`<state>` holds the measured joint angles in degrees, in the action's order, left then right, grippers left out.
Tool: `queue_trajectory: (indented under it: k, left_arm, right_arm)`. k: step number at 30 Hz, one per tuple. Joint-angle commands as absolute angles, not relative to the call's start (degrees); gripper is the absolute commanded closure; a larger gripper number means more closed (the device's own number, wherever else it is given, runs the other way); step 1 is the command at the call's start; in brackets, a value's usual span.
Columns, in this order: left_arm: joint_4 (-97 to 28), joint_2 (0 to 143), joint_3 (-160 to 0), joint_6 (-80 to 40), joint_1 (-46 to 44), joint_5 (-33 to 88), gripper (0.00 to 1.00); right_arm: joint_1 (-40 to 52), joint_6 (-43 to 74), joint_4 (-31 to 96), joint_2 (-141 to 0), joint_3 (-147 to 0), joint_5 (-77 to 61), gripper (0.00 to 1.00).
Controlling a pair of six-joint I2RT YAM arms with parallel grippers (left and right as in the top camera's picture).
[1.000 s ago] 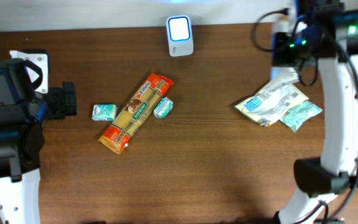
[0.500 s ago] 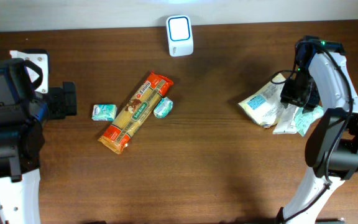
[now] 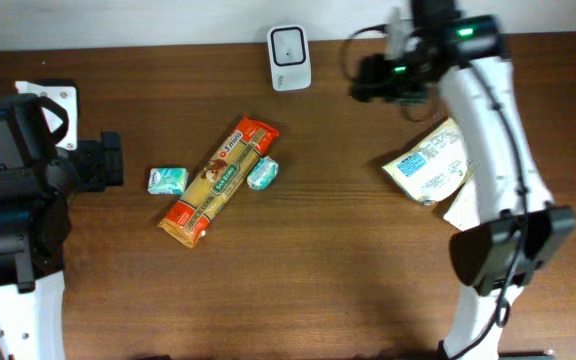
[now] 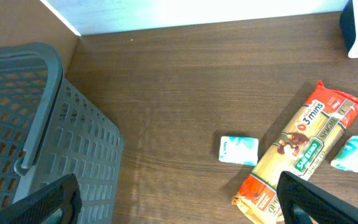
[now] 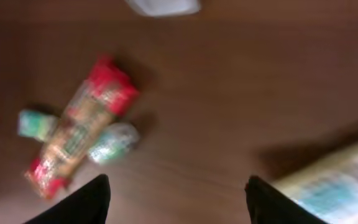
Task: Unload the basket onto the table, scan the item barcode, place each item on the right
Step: 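Reach the right gripper to the pile and grasp a small teal packet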
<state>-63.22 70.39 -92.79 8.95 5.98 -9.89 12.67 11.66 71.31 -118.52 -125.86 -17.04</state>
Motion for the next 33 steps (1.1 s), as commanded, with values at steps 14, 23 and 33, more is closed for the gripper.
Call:
queue_trajectory:
  k: [14, 23, 33]
  left_arm:
    - [-63.16, 70.17, -93.03, 8.23, 6.17, -9.91, 0.01]
    - [-63.16, 70.17, -93.03, 8.23, 6.17, -9.93, 0.01]
    - [-63.16, 70.17, -93.03, 8.23, 6.17, -9.93, 0.01]
  right_arm:
    - [34.44, 21.19, 57.06, -131.39, -111.55, -18.61, 0.47]
    - [24.56, 15.03, 62.00, -131.52, -112.33, -20.80, 0.50]
    - [32.93, 28.01, 50.33, -131.66, -109.23, -1.21, 0.52]
